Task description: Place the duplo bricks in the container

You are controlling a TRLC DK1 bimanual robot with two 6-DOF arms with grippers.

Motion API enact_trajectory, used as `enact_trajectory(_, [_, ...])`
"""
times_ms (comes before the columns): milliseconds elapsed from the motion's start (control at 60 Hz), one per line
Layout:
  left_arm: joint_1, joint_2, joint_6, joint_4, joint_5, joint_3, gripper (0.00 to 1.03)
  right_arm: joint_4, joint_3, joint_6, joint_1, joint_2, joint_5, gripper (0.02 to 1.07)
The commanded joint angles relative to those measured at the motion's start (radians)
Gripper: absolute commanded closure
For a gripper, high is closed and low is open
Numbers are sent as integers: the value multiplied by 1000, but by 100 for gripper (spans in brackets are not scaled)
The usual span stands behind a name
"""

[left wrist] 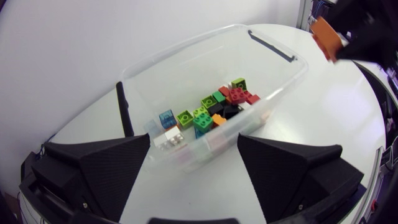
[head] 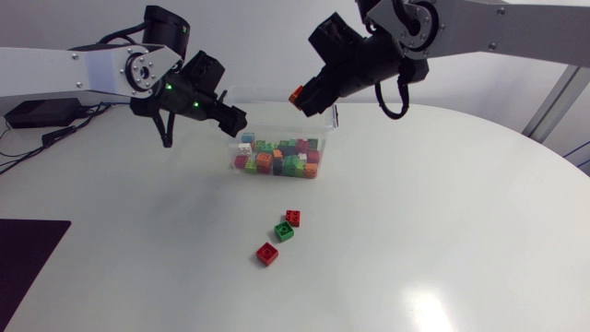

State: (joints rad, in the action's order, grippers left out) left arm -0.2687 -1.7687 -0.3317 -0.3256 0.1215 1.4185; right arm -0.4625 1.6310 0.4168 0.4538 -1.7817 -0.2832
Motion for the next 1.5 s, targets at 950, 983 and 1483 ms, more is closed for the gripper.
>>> enact_trajectory(950, [-336, 48, 258, -320, -20, -365, 6, 328, 211, -216, -9, -289, 245, 7])
enact_trajectory(983, [-343, 38, 266, -329, -20, -365, 6, 331, 188, -223, -9, -268, 251, 7])
enact_trajectory(1483, [-403, -126, 373, -343, -57, -273, 19, 413, -321, -257, -6, 137, 306, 7])
